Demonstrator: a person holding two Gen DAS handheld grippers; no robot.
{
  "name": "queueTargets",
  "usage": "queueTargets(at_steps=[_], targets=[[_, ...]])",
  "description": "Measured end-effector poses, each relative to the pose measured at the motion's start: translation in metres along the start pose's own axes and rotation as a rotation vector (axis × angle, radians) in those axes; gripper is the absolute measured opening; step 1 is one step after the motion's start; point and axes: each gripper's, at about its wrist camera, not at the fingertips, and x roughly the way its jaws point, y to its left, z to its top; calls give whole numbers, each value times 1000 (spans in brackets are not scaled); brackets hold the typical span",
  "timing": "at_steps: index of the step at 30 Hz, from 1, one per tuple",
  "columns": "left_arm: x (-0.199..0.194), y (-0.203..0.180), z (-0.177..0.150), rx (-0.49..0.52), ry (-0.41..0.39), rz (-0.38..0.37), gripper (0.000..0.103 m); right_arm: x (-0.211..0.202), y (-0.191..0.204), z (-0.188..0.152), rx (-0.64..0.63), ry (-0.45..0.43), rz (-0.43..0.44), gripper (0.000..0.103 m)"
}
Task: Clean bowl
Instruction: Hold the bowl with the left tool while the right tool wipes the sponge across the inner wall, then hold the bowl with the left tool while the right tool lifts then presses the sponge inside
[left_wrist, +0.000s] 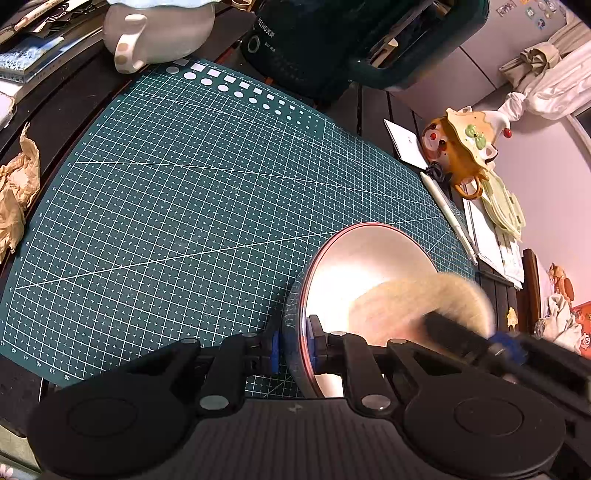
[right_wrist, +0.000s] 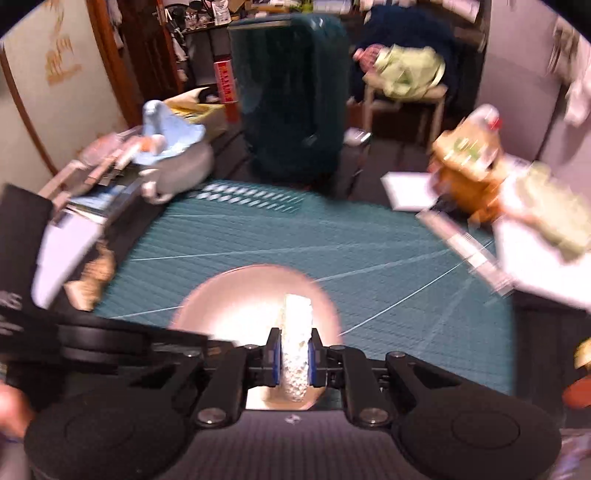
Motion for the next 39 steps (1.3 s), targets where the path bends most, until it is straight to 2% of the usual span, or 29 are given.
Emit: queueTargets(at_steps=[7, 11, 16, 22, 25, 32, 34, 39], targets=[[0, 0, 0, -1, 0, -1, 13, -32, -18, 10, 75, -83, 78, 12], [0, 0, -1, 0, -1, -1, 13, -22, -14, 8, 103, -36, 195, 12], [1, 1, -1, -1, 1, -2, 13, 9, 1, -2, 57, 64, 177, 12], [1, 0, -1, 1, 0, -1, 13, 14, -4, -3, 51, 80, 100, 12], [1, 0, -1, 0, 0, -2, 13, 1, -6, 0, 13, 24, 19, 12], [0, -1, -1, 1, 0, -1, 13, -38, -21, 12, 62, -81, 72, 12], [0, 1, 0, -2, 1, -4, 13, -36, -22, 13, 89, -65, 142, 12], [-1, 4, 0, -5, 2, -5, 13, -10, -6, 5, 67, 25, 189, 12]])
